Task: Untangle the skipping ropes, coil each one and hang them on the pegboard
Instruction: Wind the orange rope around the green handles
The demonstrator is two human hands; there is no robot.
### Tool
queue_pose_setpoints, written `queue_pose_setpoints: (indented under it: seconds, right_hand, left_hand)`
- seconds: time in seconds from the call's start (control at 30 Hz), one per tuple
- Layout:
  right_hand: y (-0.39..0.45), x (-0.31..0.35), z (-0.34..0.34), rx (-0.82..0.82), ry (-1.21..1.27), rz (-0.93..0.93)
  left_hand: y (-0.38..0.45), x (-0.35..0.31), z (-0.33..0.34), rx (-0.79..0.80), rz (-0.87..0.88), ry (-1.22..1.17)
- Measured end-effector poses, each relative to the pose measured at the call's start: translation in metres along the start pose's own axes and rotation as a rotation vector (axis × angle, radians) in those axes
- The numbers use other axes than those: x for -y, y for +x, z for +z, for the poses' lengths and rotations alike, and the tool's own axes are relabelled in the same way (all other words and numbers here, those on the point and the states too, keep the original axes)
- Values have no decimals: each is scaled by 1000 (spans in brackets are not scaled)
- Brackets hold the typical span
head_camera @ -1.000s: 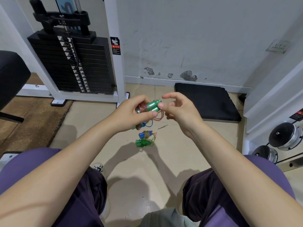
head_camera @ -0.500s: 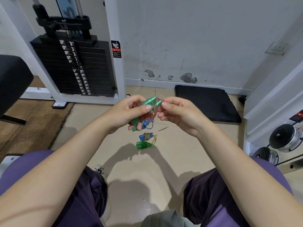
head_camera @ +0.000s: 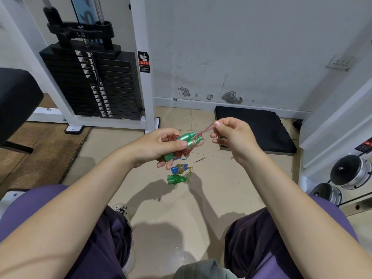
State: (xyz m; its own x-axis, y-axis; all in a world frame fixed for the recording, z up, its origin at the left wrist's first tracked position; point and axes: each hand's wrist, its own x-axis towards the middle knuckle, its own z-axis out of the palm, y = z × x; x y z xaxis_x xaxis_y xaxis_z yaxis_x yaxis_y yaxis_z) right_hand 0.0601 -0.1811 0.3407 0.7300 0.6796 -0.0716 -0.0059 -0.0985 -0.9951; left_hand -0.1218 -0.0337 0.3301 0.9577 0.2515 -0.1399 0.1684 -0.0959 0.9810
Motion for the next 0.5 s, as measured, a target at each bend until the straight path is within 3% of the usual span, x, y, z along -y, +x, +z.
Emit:
queue_pose_setpoints:
  seconds: [0.1,0.27,0.5]
  right_hand:
    - [0,0,0,-18,-26,7]
    - [-2,2,-1,-23,-236,-153]
    - [28,-7,2,-17,-270,-43]
  left_hand:
    - [-1,2,-2,7,-14,2]
    - [-3,10,-12,-81,-101,-20]
    - [22,20,-23,-180,-140,-19]
